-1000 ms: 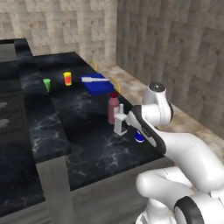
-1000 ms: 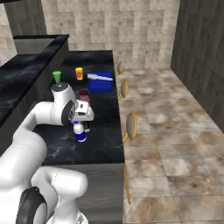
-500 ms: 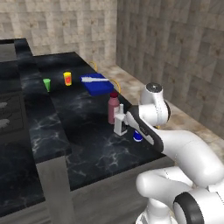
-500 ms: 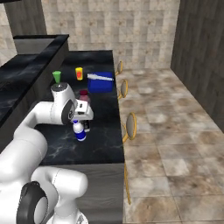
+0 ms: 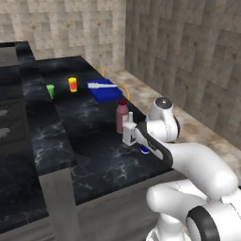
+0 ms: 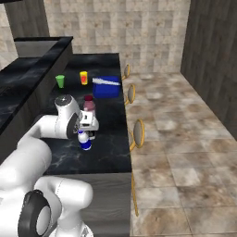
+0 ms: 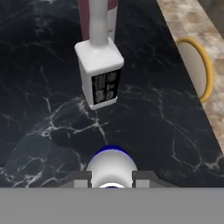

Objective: Place the drinks on the dining counter in a tight cluster.

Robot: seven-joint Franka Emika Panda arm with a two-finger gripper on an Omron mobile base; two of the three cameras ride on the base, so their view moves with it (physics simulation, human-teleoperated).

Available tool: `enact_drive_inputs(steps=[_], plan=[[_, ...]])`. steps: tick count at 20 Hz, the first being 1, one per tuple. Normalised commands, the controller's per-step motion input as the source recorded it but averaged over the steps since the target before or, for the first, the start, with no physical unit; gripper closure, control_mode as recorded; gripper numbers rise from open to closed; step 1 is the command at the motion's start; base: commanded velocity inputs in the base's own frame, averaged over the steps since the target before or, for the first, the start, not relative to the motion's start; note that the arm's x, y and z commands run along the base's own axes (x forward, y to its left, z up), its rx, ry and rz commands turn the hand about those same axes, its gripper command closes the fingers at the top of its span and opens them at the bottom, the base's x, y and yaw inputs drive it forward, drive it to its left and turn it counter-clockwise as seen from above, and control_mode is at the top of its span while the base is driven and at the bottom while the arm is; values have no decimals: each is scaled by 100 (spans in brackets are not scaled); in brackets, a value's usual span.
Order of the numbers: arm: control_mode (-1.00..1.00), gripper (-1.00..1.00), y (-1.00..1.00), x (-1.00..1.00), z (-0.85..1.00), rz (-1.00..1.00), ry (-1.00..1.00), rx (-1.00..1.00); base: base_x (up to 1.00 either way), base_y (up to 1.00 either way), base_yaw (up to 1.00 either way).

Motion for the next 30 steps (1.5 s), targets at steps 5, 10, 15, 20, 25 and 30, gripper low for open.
enact_drive_inputs(steps=[5, 10, 15, 20, 25, 30], plan=[[-100, 100, 0, 18, -2, 3, 0, 4, 0, 0, 0], [-100, 100, 0, 9, 0, 0, 0, 0, 0, 0, 0], [-100, 100, 0, 19, -10, 0, 3, 0, 0, 0, 0], [-100, 100, 2, 35, -22, 0, 9, 0, 0, 0, 0], [-100, 100, 0, 26, -19, 0, 1, 0, 0, 0, 0], [-100, 100, 0, 14, -16, 0, 2, 0, 0, 0, 0]])
